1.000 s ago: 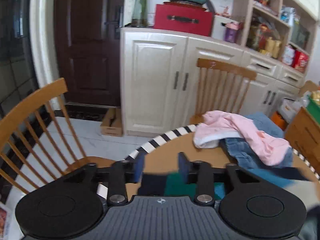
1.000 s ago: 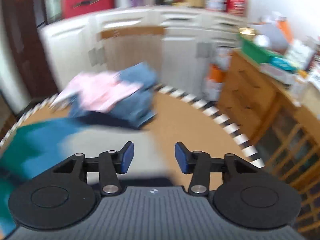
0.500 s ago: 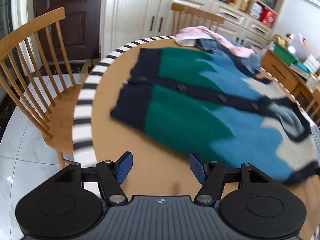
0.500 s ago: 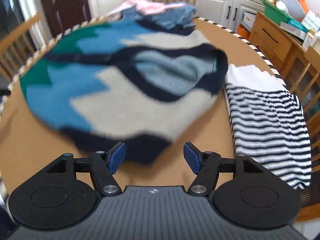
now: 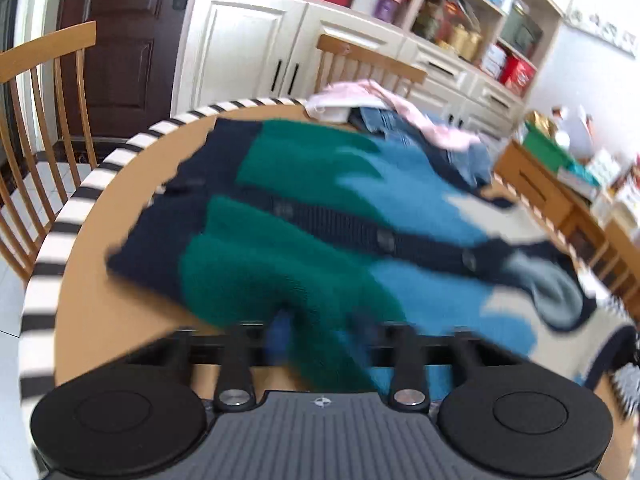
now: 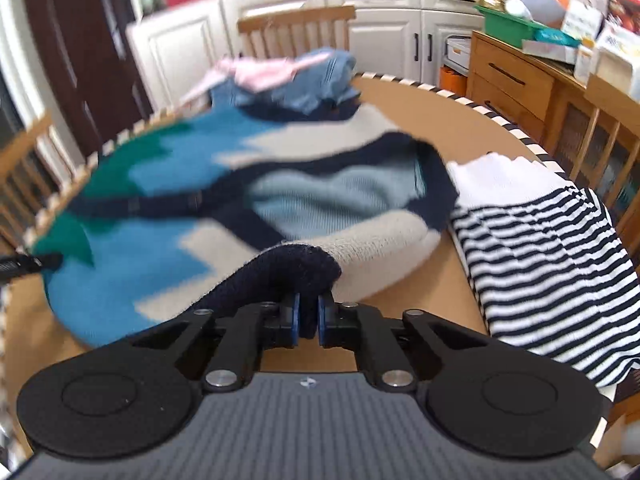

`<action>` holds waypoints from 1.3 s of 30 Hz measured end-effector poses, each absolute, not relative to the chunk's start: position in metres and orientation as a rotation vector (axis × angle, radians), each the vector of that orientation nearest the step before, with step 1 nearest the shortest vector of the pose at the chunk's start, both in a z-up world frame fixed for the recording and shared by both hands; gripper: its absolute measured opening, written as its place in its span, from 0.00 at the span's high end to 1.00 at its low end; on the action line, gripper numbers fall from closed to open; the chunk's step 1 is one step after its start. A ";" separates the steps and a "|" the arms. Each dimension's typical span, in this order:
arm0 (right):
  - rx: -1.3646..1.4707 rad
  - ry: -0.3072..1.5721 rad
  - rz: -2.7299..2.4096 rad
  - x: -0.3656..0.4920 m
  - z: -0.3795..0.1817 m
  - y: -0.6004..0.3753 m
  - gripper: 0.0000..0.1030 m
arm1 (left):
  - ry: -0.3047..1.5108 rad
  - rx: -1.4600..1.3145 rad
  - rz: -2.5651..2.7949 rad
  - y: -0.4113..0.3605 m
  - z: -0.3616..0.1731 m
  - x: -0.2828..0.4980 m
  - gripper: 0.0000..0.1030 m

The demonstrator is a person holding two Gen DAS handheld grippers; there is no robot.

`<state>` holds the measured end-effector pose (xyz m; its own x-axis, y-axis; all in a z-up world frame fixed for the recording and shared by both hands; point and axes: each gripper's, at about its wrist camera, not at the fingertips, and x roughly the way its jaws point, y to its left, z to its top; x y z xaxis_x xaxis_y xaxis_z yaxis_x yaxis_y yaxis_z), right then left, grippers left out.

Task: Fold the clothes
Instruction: 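Grasp the cardigan's navy hem with the right gripper while the left gripper grasps the front edge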

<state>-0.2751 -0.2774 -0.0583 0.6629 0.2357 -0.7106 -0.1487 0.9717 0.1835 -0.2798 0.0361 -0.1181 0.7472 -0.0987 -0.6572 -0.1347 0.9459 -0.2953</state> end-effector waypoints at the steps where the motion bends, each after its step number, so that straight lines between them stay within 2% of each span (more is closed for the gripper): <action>1: 0.134 0.799 0.218 -0.273 -0.050 -0.281 0.93 | 0.722 -0.356 0.021 0.040 -0.114 -0.272 0.91; 8: 0.181 0.681 0.251 -0.249 0.019 -0.305 0.93 | 0.642 -0.305 -0.002 0.041 -0.056 -0.210 0.92; 9: 0.141 0.681 0.240 -0.235 0.021 -0.303 0.93 | 0.679 -0.301 -0.001 0.038 -0.054 -0.187 0.89; 10: 0.102 0.693 0.222 -0.218 0.019 -0.300 0.93 | 0.726 -0.319 0.007 0.038 -0.057 -0.164 0.79; 12: 0.078 0.752 0.175 -0.181 0.004 -0.297 0.93 | 0.822 -0.322 0.040 0.038 -0.065 -0.125 0.66; 13: 0.083 0.786 0.157 -0.165 -0.007 -0.295 0.93 | 0.870 -0.307 0.063 0.038 -0.070 -0.108 0.65; 15: 0.075 0.842 0.143 -0.144 -0.028 -0.291 0.93 | 0.885 -0.240 0.070 0.042 -0.070 -0.107 0.63; 18: 0.070 0.891 0.144 -0.133 -0.050 -0.285 0.93 | 0.873 -0.188 0.042 0.058 -0.067 -0.130 0.38; 19: 0.064 0.897 0.142 -0.134 -0.055 -0.284 0.93 | 0.870 -0.182 0.032 0.066 -0.067 -0.142 0.34; 22: 0.057 0.916 0.140 -0.141 -0.067 -0.282 0.92 | 0.883 -0.170 0.009 0.094 -0.075 -0.173 0.33; 28: 0.041 0.954 0.148 -0.151 -0.074 -0.281 0.90 | 0.860 -0.058 -0.051 0.126 -0.103 -0.211 0.43; 33: 0.038 0.973 0.143 -0.152 -0.075 -0.275 0.88 | 0.813 0.130 -0.175 0.119 -0.120 -0.204 0.45; 35: 0.040 0.977 0.134 -0.152 -0.075 -0.274 0.88 | 0.818 0.178 -0.240 0.115 -0.128 -0.193 0.51; 36: 0.039 0.979 0.131 -0.153 -0.075 -0.274 0.88 | 0.815 0.174 -0.262 0.116 -0.130 -0.188 0.56; 38: 0.041 0.980 0.126 -0.154 -0.074 -0.273 0.88 | 0.815 0.127 -0.300 0.120 -0.133 -0.177 0.86; 39: 0.044 0.980 0.124 -0.155 -0.072 -0.273 0.88 | 0.835 0.064 -0.319 0.126 -0.130 -0.172 0.94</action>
<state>-0.1546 -0.2733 -0.0724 0.5503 0.1242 -0.8257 -0.0847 0.9921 0.0927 -0.1717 0.1261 -0.1302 0.6267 -0.2532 -0.7370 0.3030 0.9505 -0.0688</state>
